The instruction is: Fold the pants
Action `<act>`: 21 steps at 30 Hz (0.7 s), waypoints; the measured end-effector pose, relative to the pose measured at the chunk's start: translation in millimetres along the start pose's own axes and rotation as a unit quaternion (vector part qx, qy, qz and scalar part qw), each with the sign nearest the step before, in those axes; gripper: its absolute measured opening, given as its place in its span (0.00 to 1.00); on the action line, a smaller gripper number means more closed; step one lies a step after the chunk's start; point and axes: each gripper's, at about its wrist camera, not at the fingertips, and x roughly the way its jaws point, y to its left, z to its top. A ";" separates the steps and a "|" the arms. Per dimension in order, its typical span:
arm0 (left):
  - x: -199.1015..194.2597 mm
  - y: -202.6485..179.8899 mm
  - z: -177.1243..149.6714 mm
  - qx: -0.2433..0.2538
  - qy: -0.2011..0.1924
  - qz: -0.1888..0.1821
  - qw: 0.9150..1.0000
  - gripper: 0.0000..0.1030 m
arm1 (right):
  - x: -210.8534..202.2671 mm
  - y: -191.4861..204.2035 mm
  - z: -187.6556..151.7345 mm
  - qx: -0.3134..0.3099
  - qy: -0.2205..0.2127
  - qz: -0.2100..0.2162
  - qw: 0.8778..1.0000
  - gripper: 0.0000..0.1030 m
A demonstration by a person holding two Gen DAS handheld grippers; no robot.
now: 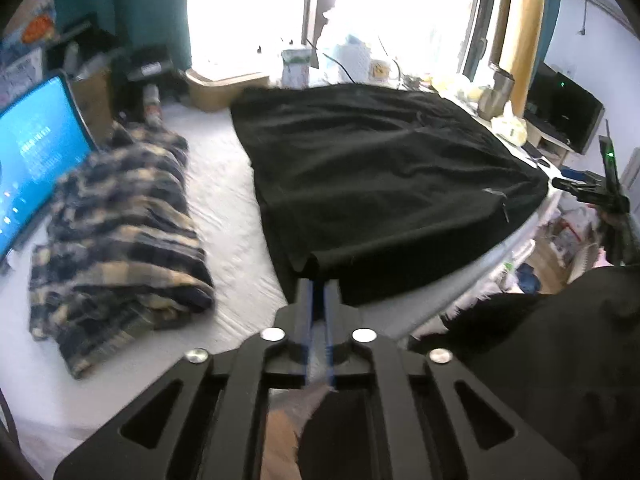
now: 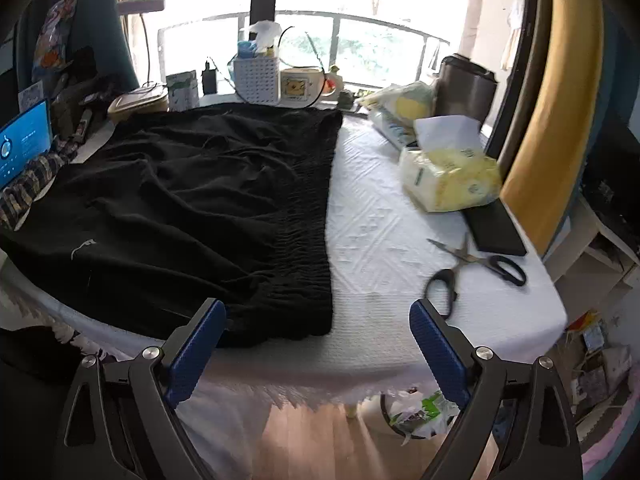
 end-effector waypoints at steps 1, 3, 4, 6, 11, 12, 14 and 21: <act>-1.7 -1.2 -0.4 0.005 -0.005 -0.001 1.000 0.40 | -1.0 -1.4 -1.8 -0.001 0.000 -0.006 1.000 0.91; -4.2 -5.9 -2.3 0.013 -0.014 -0.011 1.000 0.59 | 0.7 -1.9 -5.5 -0.006 0.007 -0.019 1.000 0.91; -3.8 -8.7 -3.3 0.017 -0.014 -0.016 1.000 0.59 | 2.8 -1.9 -8.4 -0.010 0.013 -0.024 1.000 0.91; -0.2 -14.8 -5.2 0.029 -0.011 -0.017 0.999 0.60 | 5.5 0.4 -12.2 -0.018 0.020 -0.031 0.999 0.91; 22.9 -35.4 0.0 0.103 -0.003 0.028 0.994 0.61 | 12.3 7.0 -18.3 -0.039 0.029 -0.038 0.998 0.91; 25.8 -38.5 1.7 0.124 -0.002 0.035 0.992 0.61 | 12.3 8.1 -19.4 -0.045 0.029 -0.040 0.998 0.91; 29.9 -40.8 8.3 0.158 -0.003 0.050 0.986 0.61 | 10.8 8.7 -20.6 -0.051 0.029 -0.039 0.998 0.91; 47.8 -33.4 23.3 0.176 0.011 0.007 0.984 0.61 | 11.4 16.6 -27.9 -0.090 0.035 -0.048 0.994 0.91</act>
